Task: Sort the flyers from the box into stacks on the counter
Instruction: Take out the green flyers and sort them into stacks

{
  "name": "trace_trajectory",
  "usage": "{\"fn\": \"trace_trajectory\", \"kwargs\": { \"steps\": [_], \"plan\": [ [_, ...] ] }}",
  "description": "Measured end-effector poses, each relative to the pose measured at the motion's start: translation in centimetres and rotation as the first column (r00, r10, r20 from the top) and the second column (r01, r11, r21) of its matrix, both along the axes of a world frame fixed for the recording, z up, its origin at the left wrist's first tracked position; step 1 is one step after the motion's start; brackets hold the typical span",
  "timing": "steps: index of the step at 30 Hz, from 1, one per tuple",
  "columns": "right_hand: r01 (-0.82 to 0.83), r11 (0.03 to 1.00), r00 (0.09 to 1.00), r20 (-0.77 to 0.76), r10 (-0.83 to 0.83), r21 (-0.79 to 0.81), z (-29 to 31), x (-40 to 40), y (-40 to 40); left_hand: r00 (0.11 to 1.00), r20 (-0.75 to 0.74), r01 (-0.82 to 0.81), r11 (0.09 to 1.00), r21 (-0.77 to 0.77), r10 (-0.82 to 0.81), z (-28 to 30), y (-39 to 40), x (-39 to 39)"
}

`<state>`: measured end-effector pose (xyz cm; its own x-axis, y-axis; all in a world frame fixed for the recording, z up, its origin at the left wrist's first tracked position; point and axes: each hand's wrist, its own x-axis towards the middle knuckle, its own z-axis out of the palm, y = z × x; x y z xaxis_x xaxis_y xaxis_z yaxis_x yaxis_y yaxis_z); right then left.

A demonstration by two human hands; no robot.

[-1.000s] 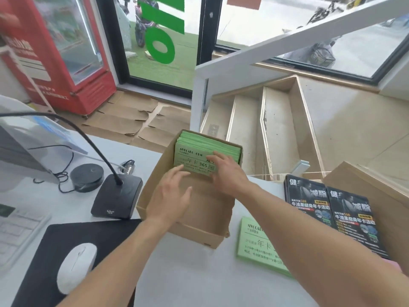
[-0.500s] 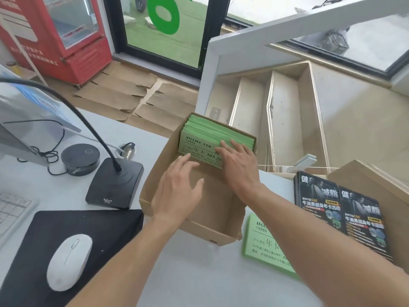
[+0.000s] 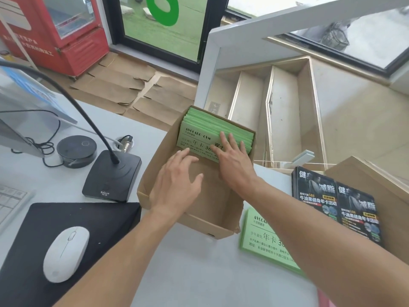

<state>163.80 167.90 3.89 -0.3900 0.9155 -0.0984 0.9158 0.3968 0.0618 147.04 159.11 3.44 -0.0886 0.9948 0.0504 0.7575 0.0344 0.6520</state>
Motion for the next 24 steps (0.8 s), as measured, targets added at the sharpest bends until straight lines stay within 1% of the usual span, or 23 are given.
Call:
{"fn": "trace_trajectory", "kwargs": {
  "steps": [4,14,19,24],
  "plan": [
    [-0.010,1.000,1.000,-0.019,0.011,0.003,-0.10,0.10,-0.33,1.000,0.001,0.003,1.000,-0.003,-0.003,-0.04,-0.02,-0.05],
    [-0.063,0.997,0.995,0.079,0.066,-0.033,-0.28,0.32,-0.69,1.000,-0.003,0.005,1.000,-0.008,-0.005,-0.05,0.10,0.08],
    [-0.071,0.997,0.995,0.065,0.071,0.003,-0.38,0.23,-0.65,1.000,-0.009,0.004,1.000,-0.009,-0.004,-0.11,0.12,0.03],
    [-0.046,0.999,0.999,-0.020,0.046,0.006,-0.07,0.14,-0.46,1.000,-0.022,0.004,1.000,-0.008,-0.004,-0.08,0.14,0.07]
  ]
}}
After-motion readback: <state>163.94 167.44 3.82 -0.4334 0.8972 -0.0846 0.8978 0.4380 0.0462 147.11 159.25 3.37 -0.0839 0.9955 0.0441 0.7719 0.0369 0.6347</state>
